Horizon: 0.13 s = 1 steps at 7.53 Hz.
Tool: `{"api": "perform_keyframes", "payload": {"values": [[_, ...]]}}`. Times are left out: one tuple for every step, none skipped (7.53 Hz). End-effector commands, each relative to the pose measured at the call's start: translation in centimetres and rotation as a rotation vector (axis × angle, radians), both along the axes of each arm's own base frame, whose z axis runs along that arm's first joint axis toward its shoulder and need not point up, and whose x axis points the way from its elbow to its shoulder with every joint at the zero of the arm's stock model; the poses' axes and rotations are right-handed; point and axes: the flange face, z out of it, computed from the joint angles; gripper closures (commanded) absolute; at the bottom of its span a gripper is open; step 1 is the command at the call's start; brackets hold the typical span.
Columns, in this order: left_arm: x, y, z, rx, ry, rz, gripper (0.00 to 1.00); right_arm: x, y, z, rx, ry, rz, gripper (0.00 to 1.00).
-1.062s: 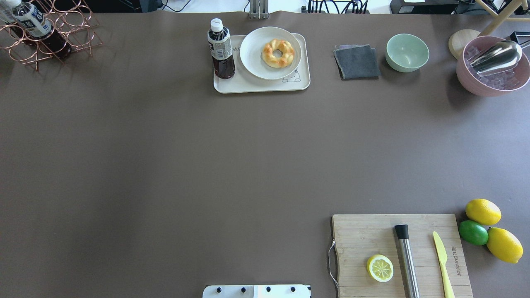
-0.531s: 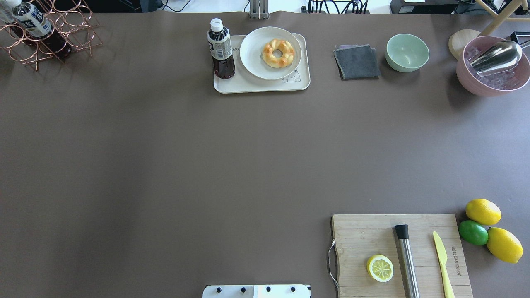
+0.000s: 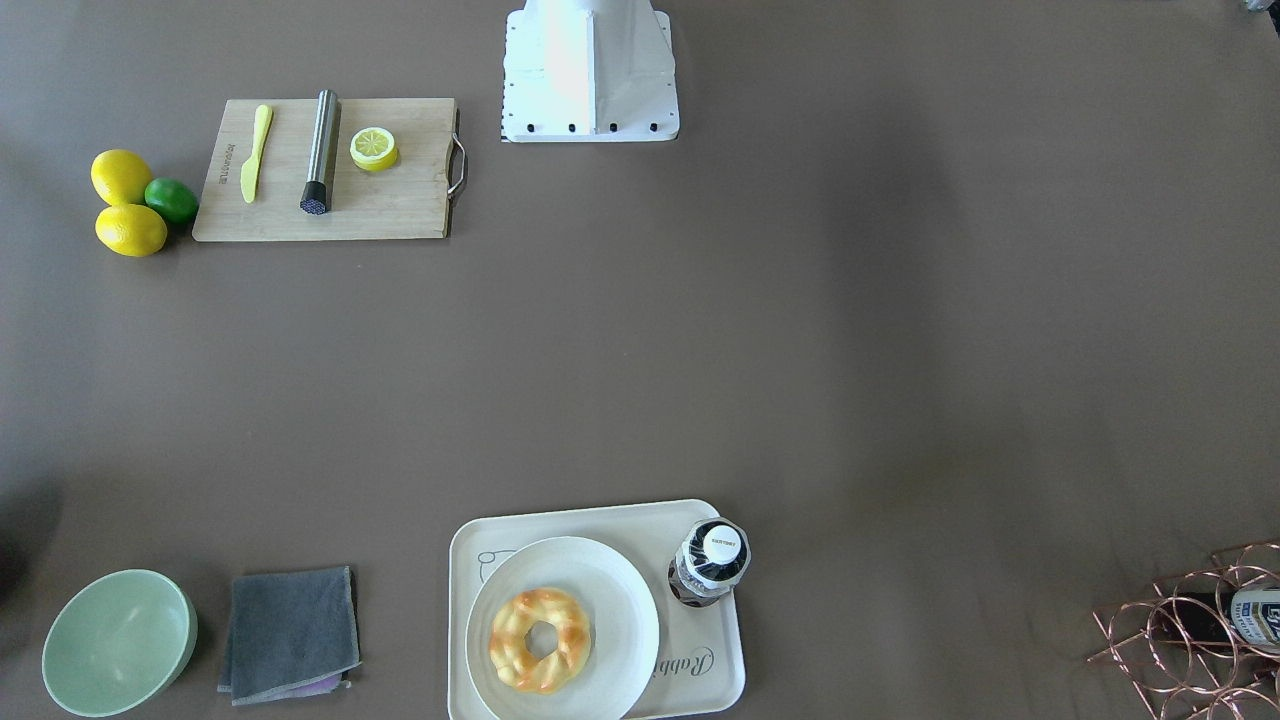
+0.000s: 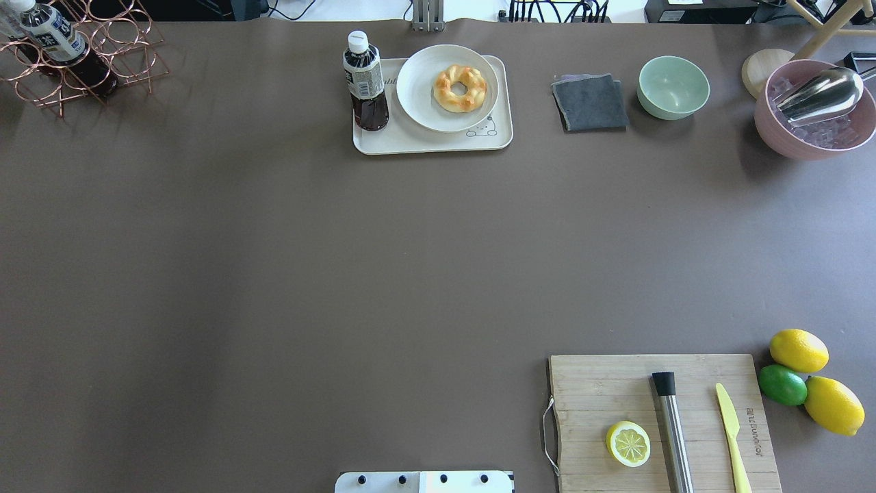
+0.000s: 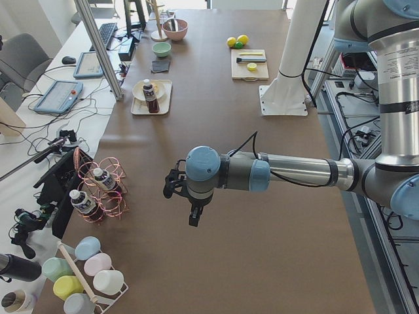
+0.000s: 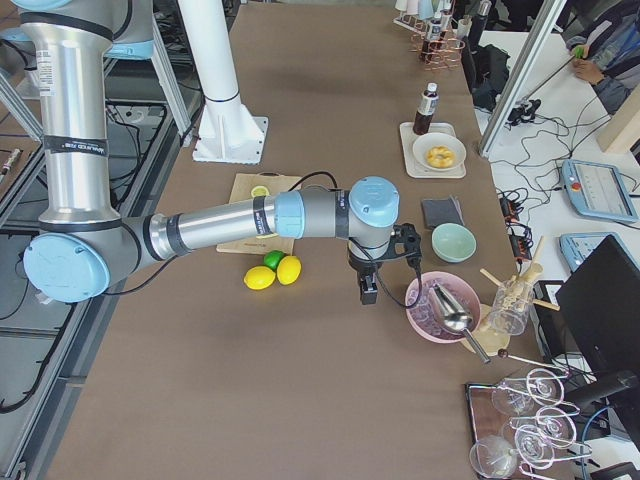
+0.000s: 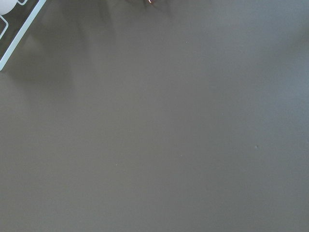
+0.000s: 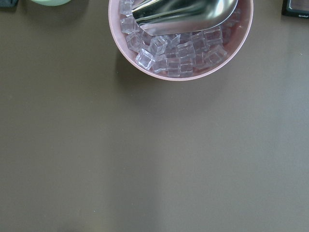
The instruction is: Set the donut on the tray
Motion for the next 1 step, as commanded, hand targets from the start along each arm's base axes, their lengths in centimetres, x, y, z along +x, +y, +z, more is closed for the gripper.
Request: {"api": "perform_keyframes", "payload": {"values": [[0.0, 0.08, 0.57, -0.016, -0.002, -0.003, 0.02, 0.57, 0.13, -0.3, 0.006, -0.006, 0.012, 0.0]]}}
